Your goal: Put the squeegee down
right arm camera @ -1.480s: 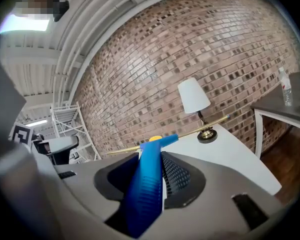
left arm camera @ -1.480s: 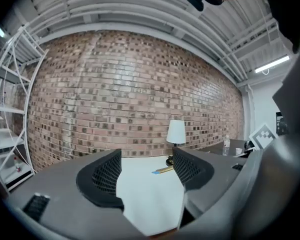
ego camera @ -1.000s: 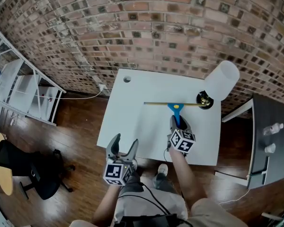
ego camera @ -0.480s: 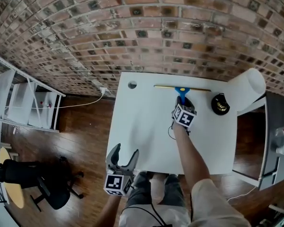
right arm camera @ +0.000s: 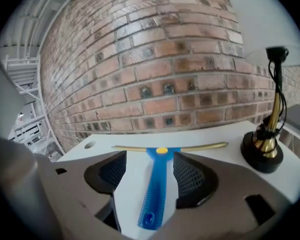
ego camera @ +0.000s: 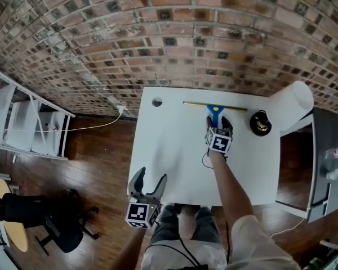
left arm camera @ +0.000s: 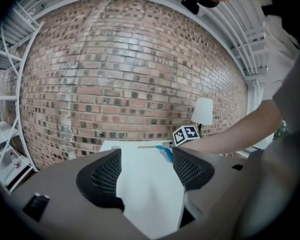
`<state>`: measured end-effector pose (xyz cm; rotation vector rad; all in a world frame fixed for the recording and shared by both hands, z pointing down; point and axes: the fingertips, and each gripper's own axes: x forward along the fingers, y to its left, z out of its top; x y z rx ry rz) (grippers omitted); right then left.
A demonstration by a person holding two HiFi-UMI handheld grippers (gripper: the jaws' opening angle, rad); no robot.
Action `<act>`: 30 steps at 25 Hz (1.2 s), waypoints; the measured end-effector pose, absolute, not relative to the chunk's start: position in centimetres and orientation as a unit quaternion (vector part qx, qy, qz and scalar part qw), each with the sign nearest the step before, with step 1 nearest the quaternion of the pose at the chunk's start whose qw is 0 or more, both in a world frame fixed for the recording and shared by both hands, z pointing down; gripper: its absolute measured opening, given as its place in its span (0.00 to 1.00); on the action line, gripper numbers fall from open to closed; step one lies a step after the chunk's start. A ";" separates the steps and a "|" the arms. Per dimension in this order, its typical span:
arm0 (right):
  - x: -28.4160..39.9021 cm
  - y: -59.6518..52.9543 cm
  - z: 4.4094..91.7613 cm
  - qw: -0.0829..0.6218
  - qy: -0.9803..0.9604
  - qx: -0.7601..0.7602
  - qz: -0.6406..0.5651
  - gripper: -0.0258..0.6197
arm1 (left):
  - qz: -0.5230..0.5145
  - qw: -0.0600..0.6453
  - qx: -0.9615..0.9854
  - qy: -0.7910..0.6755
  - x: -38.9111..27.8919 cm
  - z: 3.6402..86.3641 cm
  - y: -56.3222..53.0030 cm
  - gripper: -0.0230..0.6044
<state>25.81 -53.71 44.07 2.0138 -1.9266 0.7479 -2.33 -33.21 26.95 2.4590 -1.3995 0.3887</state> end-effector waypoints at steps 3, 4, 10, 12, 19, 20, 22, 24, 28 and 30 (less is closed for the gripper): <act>25.1 -51.4 38.4 0.095 -0.709 0.672 0.191 0.53 | 0.121 0.121 0.866 -0.469 -1.3 25.2 -33.7 0.51; 24.8 -50.4 35.9 0.076 -0.724 0.663 0.172 0.53 | 0.117 0.111 0.872 -0.463 -1.0 24.6 -33.8 0.51; 23.4 -42.1 22.1 -0.010 -0.782 0.616 0.091 0.76 | 0.070 0.073 0.897 -0.431 1.5 19.2 -34.3 0.51; 23.5 -38.3 18.8 -0.027 -0.785 0.616 0.062 0.76 | 0.058 0.059 0.900 -0.427 1.7 18.2 -33.9 0.51; 23.0 -27.5 12.3 -0.039 -0.766 0.639 -0.053 0.76 | 0.038 0.009 0.906 -0.422 1.2 16.7 -31.7 0.51; 23.1 -26.7 12.3 -0.039 -0.762 0.645 -0.050 0.75 | 0.037 0.007 0.906 -0.422 1.2 16.4 -31.4 0.51; 23.3 -25.5 12.9 -0.037 -0.751 0.658 -0.036 0.73 | 0.032 0.008 0.906 -0.422 1.4 16.0 -31.0 0.51; 23.4 -24.9 13.6 -0.024 -0.744 0.667 -0.026 0.73 | 0.024 0.010 0.906 -0.422 1.4 15.8 -30.7 0.51; 23.2 -24.3 13.4 -0.036 -0.746 0.664 -0.015 0.73 | 0.019 0.006 0.908 -0.418 1.4 15.5 -30.1 0.51; 23.2 -24.0 13.3 -0.035 -0.746 0.664 -0.016 0.73 | 0.023 0.014 0.912 -0.409 1.8 15.0 -29.7 0.51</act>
